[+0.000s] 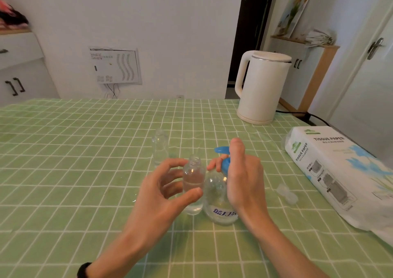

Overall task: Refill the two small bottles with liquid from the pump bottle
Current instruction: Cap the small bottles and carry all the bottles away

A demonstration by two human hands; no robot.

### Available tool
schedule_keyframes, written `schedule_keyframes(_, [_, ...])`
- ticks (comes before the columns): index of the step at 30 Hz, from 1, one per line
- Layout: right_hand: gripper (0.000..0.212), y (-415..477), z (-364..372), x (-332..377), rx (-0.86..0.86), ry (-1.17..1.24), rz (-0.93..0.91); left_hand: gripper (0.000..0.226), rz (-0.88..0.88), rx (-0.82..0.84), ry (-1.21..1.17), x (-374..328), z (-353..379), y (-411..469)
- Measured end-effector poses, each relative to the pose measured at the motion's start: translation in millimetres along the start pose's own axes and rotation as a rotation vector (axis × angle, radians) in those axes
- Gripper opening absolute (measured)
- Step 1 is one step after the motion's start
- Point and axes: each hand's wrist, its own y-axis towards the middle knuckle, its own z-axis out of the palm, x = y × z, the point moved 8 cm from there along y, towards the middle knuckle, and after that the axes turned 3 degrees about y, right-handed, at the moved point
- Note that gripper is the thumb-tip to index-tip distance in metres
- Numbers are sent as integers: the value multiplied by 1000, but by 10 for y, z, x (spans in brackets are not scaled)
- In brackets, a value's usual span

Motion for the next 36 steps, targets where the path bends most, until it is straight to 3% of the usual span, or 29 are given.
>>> schedule_keyframes(9, [77,-31,-10,55,60,15,38,49,-70,-62,0,41,-146,-256])
schedule_keyframes(14, [56,-32,-307,112,171,90,63,55,-88,-60,-10,107,-160,-384])
schedule_keyframes(18, [13,37,-1008,24,-4,-243,38,55,-87,-74,-45,174,-166,-459])
schedule_keyframes(23, [6,-26,-1560,-339,-46,-702,181,58,-63,-38,-29,174,-137,-513])
schedule_keyframes(26, [34,-129,-1556,-615,76,-882,261,58,-46,-33,-6,177,-141,-532])
schedule_keyframes(29, [52,-176,-1512,-719,89,-951,290,58,-36,-47,3,202,-177,-560])
schedule_keyframes(36, [29,-236,-1483,-511,-42,-893,222,59,-25,-60,32,236,-287,-616])
